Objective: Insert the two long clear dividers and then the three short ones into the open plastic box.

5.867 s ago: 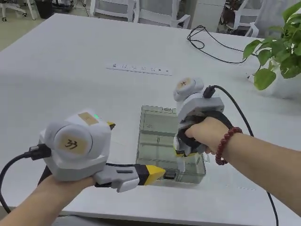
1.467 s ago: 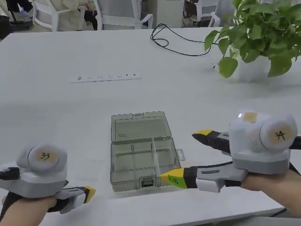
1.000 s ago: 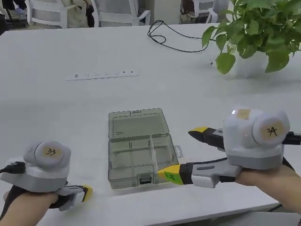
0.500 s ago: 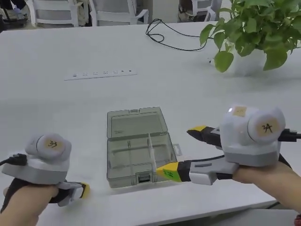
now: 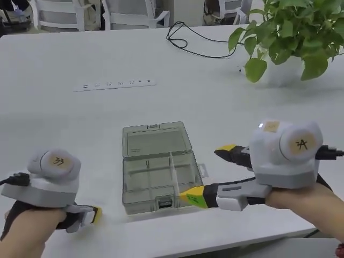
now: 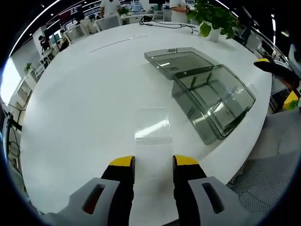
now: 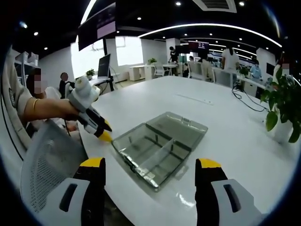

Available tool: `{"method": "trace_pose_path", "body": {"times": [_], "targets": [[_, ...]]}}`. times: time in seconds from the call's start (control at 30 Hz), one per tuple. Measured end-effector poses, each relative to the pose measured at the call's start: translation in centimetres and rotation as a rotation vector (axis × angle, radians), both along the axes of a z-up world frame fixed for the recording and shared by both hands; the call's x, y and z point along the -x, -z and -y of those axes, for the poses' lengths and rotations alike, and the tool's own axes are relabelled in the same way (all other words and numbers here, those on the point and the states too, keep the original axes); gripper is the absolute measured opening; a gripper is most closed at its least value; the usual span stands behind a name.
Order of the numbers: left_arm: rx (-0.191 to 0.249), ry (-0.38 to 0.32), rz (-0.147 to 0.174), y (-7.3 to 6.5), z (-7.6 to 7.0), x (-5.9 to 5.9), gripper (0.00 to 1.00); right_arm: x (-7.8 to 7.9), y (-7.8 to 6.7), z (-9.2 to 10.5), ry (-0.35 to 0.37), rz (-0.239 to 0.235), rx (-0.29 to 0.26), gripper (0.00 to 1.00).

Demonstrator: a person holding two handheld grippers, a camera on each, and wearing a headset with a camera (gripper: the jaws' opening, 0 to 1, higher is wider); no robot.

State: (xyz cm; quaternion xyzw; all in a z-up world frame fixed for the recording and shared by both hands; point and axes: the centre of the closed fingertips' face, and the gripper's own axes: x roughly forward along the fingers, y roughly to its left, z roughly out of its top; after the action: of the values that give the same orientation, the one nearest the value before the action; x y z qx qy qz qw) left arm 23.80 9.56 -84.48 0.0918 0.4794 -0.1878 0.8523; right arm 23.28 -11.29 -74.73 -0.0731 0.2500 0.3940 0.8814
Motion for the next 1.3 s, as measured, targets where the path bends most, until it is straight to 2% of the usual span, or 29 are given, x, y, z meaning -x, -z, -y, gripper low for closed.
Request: {"method": "trace_pose_path", "body": {"times": [0.23,0.37,0.53,0.6,0.73,0.8,0.83,0.9,0.97,1.07,1.2,1.3], "targets": [[0.015,-0.027,0.015,-0.4,-0.2,0.0,0.3,-0.2,-0.3,-0.1,0.013,-0.004,-0.012,0.78],[0.038,-0.051,0.043,-1.1,-0.4,-0.2,0.3,-0.3,-0.4,-0.3,0.025,-0.016,-0.014,0.75],[0.067,-0.074,0.097,-2.5,-0.2,-0.3,0.3,-0.4,-0.9,-0.9,0.045,-0.034,-0.062,0.72],[0.08,-0.091,0.131,-3.2,-0.2,-0.3,0.3,-0.5,-1.0,-1.2,0.051,-0.045,-0.078,0.72],[0.102,-0.112,0.174,-4.3,-0.1,-0.4,0.3,-0.9,-1.3,-1.9,0.073,-0.053,-0.11,0.66],[0.134,-0.132,0.215,-4.9,0.1,-0.7,0.3,-1.0,-1.5,-2.5,0.077,-0.068,-0.145,0.64],[0.163,-0.141,0.248,-5.4,0.3,-1.0,0.3,-1.0,-1.7,-2.8,0.082,-0.075,-0.162,0.63],[0.188,-0.158,0.257,-5.7,0.3,-0.9,0.3,-1.2,-2.0,-3.3,0.087,-0.08,-0.189,0.62],[0.218,-0.161,0.29,-6.3,0.5,-1.1,0.3,-1.2,-2.4,-4.1,0.087,-0.084,-0.211,0.6],[0.228,-0.173,0.323,-6.9,0.4,-1.2,0.3,-1.3,-2.9,-5.3,0.085,-0.085,-0.243,0.57],[0.248,-0.192,0.355,-7.6,0.4,-1.3,0.3,-1.4,-3.3,-6.6,0.098,-0.122,-0.311,0.53],[0.276,-0.186,0.381,-8.3,0.9,-1.2,0.3,-1.3,-3.7,-7.8,0.106,-0.146,-0.367,0.5]]}}
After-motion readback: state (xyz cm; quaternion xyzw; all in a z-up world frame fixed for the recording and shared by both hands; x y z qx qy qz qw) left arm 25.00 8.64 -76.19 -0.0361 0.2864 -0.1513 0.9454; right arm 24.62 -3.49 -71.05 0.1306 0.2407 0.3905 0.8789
